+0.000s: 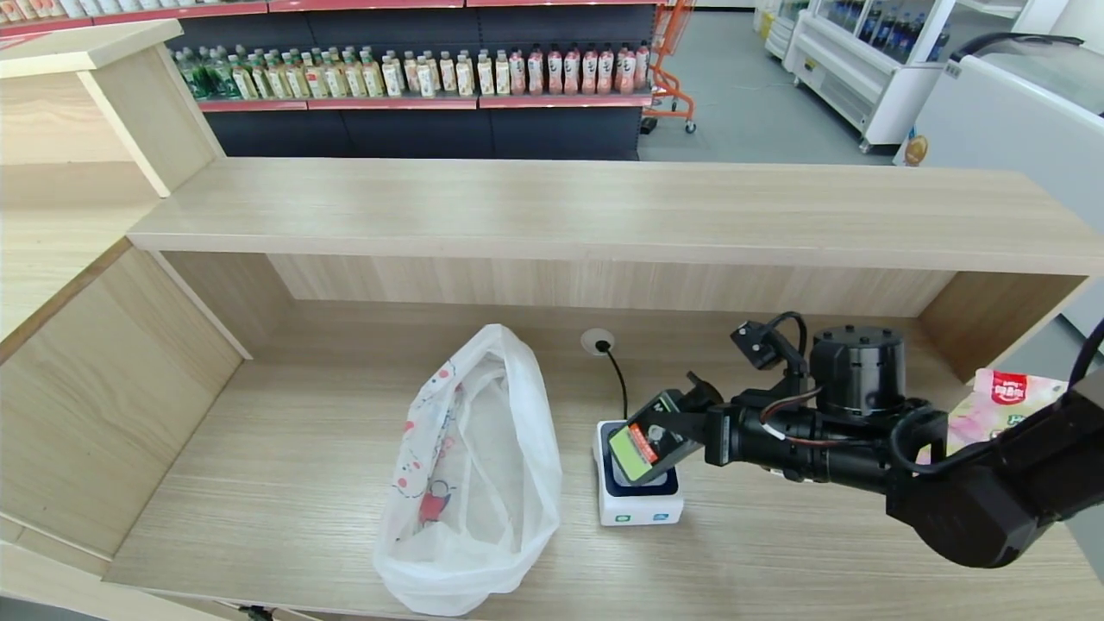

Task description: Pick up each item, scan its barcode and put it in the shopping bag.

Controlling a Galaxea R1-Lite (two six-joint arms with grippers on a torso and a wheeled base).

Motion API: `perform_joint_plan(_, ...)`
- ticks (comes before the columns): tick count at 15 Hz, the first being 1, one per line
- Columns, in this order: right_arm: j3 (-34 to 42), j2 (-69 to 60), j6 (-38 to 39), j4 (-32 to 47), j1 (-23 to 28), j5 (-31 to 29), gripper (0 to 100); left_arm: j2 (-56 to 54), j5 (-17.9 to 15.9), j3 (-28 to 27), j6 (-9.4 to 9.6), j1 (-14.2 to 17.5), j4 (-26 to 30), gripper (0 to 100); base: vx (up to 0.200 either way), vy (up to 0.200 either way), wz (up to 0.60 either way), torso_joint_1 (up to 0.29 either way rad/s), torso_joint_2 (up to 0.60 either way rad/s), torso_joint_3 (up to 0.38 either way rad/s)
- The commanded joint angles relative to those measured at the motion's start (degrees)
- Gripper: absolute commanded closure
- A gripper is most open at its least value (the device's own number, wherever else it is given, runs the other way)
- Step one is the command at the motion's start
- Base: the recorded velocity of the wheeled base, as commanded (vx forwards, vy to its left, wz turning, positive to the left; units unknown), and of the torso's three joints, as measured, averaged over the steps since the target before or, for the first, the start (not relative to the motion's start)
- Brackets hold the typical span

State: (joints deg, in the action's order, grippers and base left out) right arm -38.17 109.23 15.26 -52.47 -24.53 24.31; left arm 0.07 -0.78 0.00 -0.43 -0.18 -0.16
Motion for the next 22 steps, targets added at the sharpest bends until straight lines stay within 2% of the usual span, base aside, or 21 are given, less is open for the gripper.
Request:
perform_joint_plan(1, -1.65, 3.62, -0.06, -0.18, -1.05, -0.05, 100, 0.01, -0.01, 0.0, -0.01, 0.01, -0.02, 0, 0.0, 0.0, 0.0, 0.0, 0.0, 0.0)
perform_joint_plan(8, -1.47, 7.67, -0.15, -4.05, -2.37, -0.4, 100, 0.01, -0.01, 0.0, -0.1, 0.01, -0.02, 0, 0.0, 0.0, 0.0, 0.0, 0.0, 0.0)
perform_joint_plan(17, -0.77, 3.01, -2.69, -3.78, -2.19, -1.54, 100, 0.01, -0.01, 0.0, -0.01, 0.01, -0.02, 0, 0.0, 0.0, 0.0, 0.0, 0.0, 0.0)
perform_joint_plan(19, 0.02, 0.37, -4.8, -3.69, -2.19, -1.63, 100, 0.01, -0.01, 0.0, -0.01, 0.01, -0.02, 0, 0.0, 0.0, 0.0, 0.0, 0.0, 0.0)
perform_joint_plan(21, 3.28, -6.22, -13.94, -3.78, -1.66, -1.9, 100, 0.01, -0.01, 0.0, 0.08, 0.01, -0.02, 0, 0.0, 0.0, 0.0, 0.0, 0.0, 0.0)
perform_joint_plan(22, 4.16, -7.8, -18.34, -3.78, -1.14, -4.18, 100, 0.01, -0.01, 0.0, -0.01, 0.01, -0.02, 0, 0.0, 0.0, 0.0, 0.0, 0.0, 0.0)
